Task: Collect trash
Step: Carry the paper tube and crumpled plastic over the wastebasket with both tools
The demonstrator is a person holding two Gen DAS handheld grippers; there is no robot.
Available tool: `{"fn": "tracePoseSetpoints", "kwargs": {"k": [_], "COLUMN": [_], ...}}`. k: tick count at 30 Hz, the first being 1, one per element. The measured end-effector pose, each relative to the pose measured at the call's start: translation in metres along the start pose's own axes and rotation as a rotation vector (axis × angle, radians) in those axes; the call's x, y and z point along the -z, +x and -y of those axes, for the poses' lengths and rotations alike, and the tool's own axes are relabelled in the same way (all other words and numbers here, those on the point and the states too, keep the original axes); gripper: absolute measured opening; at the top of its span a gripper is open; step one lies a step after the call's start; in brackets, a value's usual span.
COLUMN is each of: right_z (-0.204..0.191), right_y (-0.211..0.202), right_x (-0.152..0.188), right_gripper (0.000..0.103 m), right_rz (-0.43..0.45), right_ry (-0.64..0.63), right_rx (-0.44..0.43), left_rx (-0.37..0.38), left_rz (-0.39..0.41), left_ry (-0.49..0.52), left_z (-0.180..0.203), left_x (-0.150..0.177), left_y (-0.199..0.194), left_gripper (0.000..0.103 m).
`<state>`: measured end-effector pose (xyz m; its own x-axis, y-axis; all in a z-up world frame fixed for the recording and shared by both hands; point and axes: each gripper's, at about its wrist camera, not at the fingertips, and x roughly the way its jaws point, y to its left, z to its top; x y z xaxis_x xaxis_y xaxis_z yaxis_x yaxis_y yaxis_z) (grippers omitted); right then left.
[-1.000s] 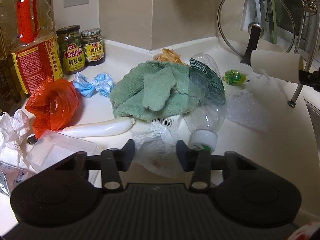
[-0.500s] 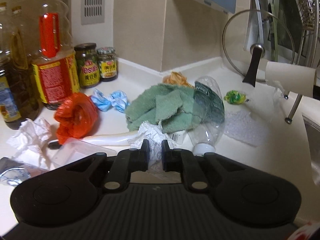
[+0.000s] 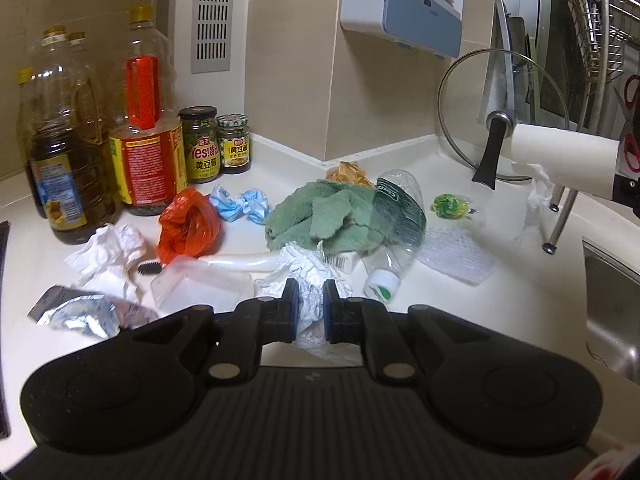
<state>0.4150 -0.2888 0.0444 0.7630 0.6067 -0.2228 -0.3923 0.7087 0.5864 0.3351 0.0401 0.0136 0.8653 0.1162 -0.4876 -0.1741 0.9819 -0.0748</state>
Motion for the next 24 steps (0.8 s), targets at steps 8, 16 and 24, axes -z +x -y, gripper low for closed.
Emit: {"fn": "tracePoseSetpoints", "kwargs": {"k": [8, 16, 24], "right_z": [-0.019, -0.039, -0.04], "right_y": [-0.016, -0.015, 0.0], "right_x": [0.024, 0.067, 0.119], "right_gripper": [0.001, 0.001, 0.001], "right_rz": [-0.135, -0.318, -0.517], "right_ry": [0.005, -0.007, -0.065], "right_rx": [-0.106, -0.193, -0.186], "left_rx": [-0.002, -0.019, -0.046], "left_rz": [-0.024, -0.072, -0.161], "left_ry": [-0.025, -0.059, -0.111], "left_z": [0.006, 0.005, -0.003], "left_x": [0.023, 0.053, 0.094], "left_y": [-0.031, -0.052, -0.055], "left_gripper": [0.011, 0.011, 0.011]}}
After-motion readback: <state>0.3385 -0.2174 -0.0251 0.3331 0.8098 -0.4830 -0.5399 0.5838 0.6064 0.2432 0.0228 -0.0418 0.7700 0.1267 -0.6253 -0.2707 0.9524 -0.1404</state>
